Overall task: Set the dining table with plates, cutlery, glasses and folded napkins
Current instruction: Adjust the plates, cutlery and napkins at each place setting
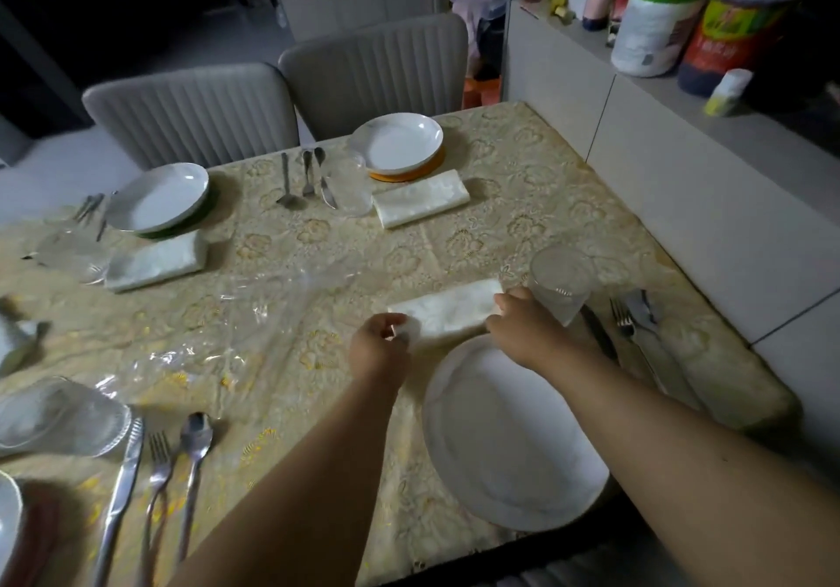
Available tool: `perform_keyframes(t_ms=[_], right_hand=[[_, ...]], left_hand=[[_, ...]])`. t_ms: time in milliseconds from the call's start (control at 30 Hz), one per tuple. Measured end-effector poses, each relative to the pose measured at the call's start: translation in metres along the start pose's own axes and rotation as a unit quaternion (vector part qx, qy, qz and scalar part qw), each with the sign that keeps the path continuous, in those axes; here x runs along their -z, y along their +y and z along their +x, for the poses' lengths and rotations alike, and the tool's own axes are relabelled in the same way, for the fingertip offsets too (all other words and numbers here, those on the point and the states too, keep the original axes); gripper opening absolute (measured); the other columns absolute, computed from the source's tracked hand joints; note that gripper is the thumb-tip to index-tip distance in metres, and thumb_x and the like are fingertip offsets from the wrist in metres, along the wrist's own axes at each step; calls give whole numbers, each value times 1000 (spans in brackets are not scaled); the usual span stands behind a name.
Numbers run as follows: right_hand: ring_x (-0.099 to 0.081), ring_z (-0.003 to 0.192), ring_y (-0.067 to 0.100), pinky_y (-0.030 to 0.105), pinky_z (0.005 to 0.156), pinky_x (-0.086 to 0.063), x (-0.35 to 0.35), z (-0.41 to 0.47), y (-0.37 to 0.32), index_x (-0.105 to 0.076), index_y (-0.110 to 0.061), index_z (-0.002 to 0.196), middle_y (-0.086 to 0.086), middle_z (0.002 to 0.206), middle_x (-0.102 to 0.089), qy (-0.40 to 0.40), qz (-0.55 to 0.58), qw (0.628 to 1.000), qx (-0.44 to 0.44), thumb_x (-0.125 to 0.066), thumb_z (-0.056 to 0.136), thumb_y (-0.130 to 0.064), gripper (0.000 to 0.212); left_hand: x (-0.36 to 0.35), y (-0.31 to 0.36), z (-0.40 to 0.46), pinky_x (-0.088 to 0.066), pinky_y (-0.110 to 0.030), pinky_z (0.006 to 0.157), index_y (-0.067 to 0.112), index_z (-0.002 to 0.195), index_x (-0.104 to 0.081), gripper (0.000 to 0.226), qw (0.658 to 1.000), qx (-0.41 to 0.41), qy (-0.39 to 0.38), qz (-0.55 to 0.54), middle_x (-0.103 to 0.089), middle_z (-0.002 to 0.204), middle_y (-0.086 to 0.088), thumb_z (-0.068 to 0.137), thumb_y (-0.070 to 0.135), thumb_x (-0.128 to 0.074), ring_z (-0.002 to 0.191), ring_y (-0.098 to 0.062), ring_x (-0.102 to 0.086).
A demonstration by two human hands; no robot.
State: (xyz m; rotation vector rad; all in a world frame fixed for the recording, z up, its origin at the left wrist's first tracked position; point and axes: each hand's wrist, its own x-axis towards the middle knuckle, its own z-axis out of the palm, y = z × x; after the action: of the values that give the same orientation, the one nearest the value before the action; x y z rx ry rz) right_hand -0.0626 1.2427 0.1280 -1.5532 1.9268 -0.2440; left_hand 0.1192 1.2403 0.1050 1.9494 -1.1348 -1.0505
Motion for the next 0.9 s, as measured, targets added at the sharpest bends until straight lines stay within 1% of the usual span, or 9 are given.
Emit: perform_keyframes(t_ms=[67, 133, 200, 300, 433, 533, 667, 800, 900], right_hand=[[-47, 119, 35, 42, 95, -43, -4, 2, 4, -46, -7, 131, 17, 135, -43, -3, -48, 999, 2, -41, 93, -19, 41], [-48, 116, 36, 43, 92, -45, -8, 1, 7, -48, -7, 127, 17, 130, -45, -7, -93, 996, 8, -37, 96, -21, 36], [-43, 124, 36, 44, 95, -43, -9, 1, 9, -46, -8, 126, 17, 137, -39, -18, -128, 991, 30, -31, 99, -23, 35], [-43, 126, 34, 41, 95, -43, -8, -8, 11, -38, -10, 133, 15, 149, -28, -3, -161, 986, 40, -29, 100, -31, 40], [-50, 114, 32, 38, 83, -43, -3, -21, 18, -46, -8, 121, 14, 131, -47, 57, -164, 983, 63, -35, 98, -28, 33], [-50, 113, 34, 35, 82, -41, 6, -28, 29, -48, -6, 122, 16, 124, -53, 63, -137, 989, 4, -42, 95, -28, 36], [-52, 117, 32, 32, 86, -44, 9, -39, 46, -45, -5, 128, 14, 127, -54, 16, -101, 990, -96, -48, 92, -37, 48], [-59, 104, 28, 25, 69, -41, 5, -46, 58, -51, -5, 126, 12, 117, -60, -34, -39, 985, -162, -49, 87, -35, 49], [-58, 97, 26, 25, 70, -40, 6, -49, 60, -52, -6, 127, 12, 117, -60, -49, -24, 983, -176, -49, 89, -32, 46]], left_hand=[[-5, -4, 5, -55, -34, 74, 24, 99, -69, 21, 999, -2, -3, 45, -63, 90, 3, 85, 8, -65, 81, -22, -63], [-10, -8, 9, -45, -23, 66, 20, 107, -68, 22, 996, -10, -2, 87, -61, 91, 3, 87, 11, -64, 77, -14, -57], [-10, -8, 10, -38, -19, 60, 22, 110, -67, 22, 991, -26, -10, 129, -63, 96, 1, 89, 15, -62, 76, -13, -55], [-8, -11, 8, -42, -23, 77, 24, 119, -64, 28, 989, -37, 1, 145, -60, 115, -10, 91, 27, -61, 93, -21, -59], [0, -14, -16, -42, -26, 80, 15, 125, -55, 40, 995, 1, 15, 96, -58, 123, -11, 93, 39, -58, 102, -22, -60], [3, -22, -42, -48, -30, 82, 6, 121, -56, 46, 995, 54, -22, 83, -65, 115, -11, 93, 42, -56, 102, -28, -64], [-1, -30, -67, -49, -30, 65, -5, 98, -63, 45, 980, 126, -116, 104, -69, 89, -16, 88, 39, -60, 82, -29, -68], [-3, -29, -81, -55, -34, 73, 1, 85, -61, 33, 969, 170, -125, 128, -67, 85, -11, 87, 33, -63, 84, -28, -67], [-5, -30, -84, -58, -40, 82, -1, 104, -60, 35, 965, 188, -146, 110, -67, 99, -14, 85, 29, -63, 93, -30, -67]])
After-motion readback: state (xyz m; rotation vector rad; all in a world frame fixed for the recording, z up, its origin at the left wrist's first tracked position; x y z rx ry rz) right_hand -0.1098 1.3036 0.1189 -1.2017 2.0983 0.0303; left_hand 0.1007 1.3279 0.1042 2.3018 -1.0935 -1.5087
